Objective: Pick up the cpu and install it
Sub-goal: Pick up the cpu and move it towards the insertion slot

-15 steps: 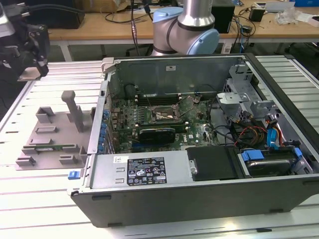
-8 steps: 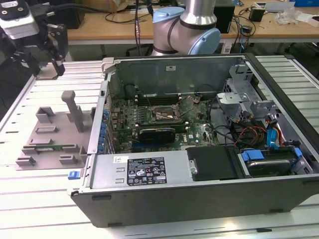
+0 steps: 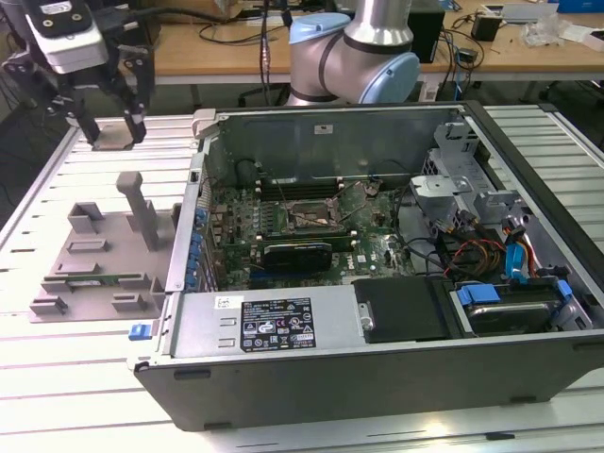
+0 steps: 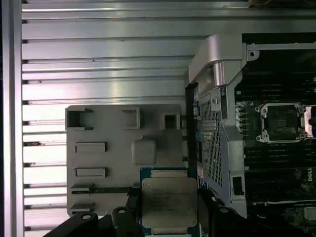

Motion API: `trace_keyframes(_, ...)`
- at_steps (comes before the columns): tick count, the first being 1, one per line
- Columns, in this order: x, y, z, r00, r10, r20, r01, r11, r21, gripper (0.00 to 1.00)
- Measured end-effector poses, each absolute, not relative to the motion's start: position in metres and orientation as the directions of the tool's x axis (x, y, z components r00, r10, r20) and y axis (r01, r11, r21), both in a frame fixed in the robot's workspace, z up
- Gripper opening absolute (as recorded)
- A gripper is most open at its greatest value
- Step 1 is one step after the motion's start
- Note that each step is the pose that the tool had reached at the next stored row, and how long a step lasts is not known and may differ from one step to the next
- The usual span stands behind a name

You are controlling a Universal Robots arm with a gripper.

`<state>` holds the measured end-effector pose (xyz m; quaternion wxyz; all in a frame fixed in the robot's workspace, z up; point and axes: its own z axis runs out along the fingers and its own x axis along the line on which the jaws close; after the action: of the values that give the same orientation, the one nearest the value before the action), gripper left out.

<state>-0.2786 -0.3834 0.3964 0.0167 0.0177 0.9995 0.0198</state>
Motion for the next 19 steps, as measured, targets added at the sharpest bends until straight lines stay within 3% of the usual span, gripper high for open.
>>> trace_keyframes(19, -0.189, -0.383, 0.396, -0.999, 0.036, -0.032, 0.035, 0.999, 0.04, 0.55)
